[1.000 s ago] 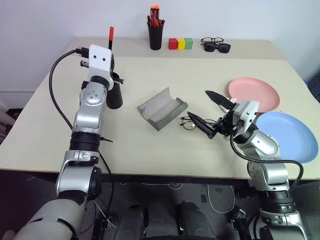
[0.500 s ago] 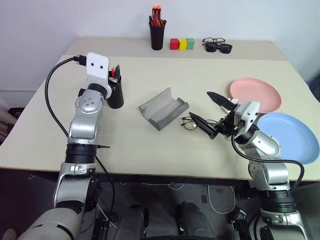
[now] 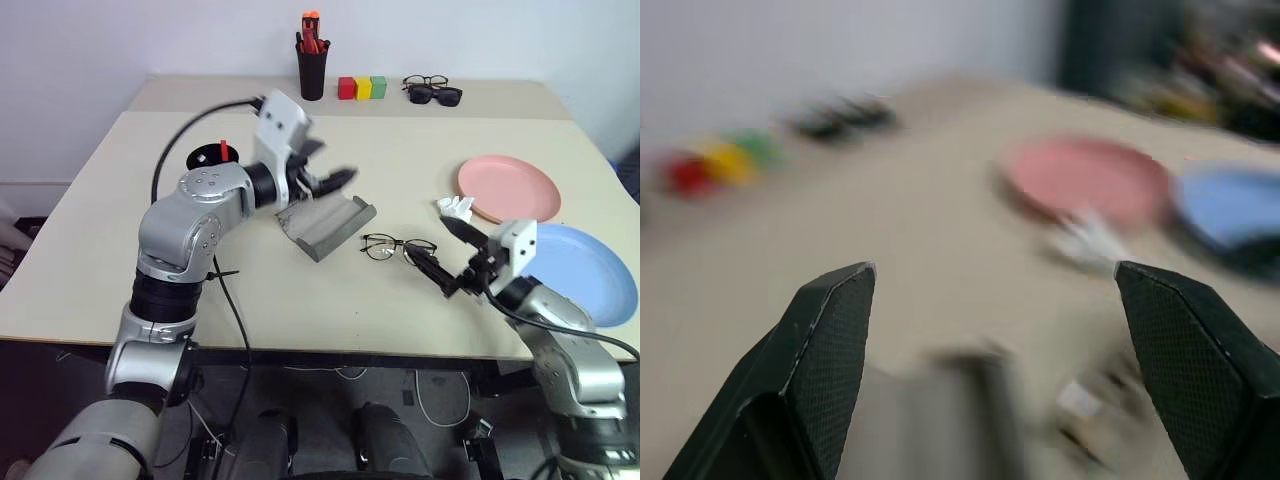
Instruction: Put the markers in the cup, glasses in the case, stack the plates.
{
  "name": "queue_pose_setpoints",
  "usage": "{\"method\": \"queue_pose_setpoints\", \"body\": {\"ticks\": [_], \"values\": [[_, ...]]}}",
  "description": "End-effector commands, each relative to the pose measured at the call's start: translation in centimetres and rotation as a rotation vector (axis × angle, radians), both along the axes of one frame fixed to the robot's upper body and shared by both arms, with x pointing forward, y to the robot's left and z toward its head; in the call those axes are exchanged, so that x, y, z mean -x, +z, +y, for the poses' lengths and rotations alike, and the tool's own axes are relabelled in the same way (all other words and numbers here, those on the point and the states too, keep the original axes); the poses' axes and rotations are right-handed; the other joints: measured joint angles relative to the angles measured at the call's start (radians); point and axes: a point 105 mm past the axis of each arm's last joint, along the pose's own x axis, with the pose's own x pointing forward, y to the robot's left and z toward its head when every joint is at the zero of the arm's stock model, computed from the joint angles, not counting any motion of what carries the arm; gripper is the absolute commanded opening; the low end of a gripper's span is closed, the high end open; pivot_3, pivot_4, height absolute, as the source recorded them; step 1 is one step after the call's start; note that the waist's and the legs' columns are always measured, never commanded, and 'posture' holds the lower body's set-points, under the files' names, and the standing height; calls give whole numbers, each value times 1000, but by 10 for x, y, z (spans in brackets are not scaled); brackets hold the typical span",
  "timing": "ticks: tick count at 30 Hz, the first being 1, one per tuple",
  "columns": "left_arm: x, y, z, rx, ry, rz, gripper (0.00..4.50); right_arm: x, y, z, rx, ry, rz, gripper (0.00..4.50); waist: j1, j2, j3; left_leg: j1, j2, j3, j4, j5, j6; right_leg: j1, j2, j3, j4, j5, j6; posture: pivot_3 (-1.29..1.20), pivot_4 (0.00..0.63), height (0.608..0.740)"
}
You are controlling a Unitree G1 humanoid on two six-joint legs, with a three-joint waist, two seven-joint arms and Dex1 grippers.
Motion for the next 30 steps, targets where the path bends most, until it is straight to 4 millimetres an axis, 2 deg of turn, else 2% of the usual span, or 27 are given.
{"method": "queue_pose_setpoints", "body": {"ticks": [1, 7, 11, 19, 24, 27, 30], "values": [[8, -19, -9, -118, -38, 157, 3907, 17, 14, -4, 5, 17, -35, 4500, -2, 0, 0, 0, 0, 0, 0, -1, 1, 0, 1, 1, 0, 0, 0, 0, 150, 740], [8, -33, -18, -186, 4, 291, 3907, 25, 13, -13, 13, -54, -53, 4500, 6, 0, 0, 0, 0, 0, 1, -2, 4, 1, 1, 1, 1, 0, 0, 0, 150, 740], [5, -52, -20, -266, 62, 346, 3907, 29, 11, -11, 13, -68, -54, 4500, 8, 0, 0, 0, 0, 0, 1, 0, 0, 1, 1, 1, 0, 0, 0, 0, 150, 740], [-12, -64, -15, -367, 174, 292, 3907, 35, 12, -18, 9, -105, -68, 4500, 9, 0, 0, 0, 0, 0, 1, 0, 0, 1, 0, 2, 0, 0, 0, 0, 150, 740], [-18, -72, -19, -376, 191, 317, 3907, 35, 11, -20, 14, -113, -77, 4500, 9, 0, 0, 0, 0, 0, 1, 0, 0, 1, 0, 2, 0, 0, 0, 0, 150, 740], [-18, -79, -26, -331, 182, 392, 3907, 32, 12, -18, 15, -110, -82, 4500, 10, 0, 0, 0, 0, 0, 1, 0, 0, 1, 0, 2, -1, 0, 0, 0, 150, 740], [-15, -84, -32, -312, 160, 445, 3100, 30, 13, -17, 20, -105, -85, 4500, 9, 0, 0, 0, 0, 0, 1, 0, 0, 1, 0, 1, -1, 0, 0, 0, 150, 740]]}}
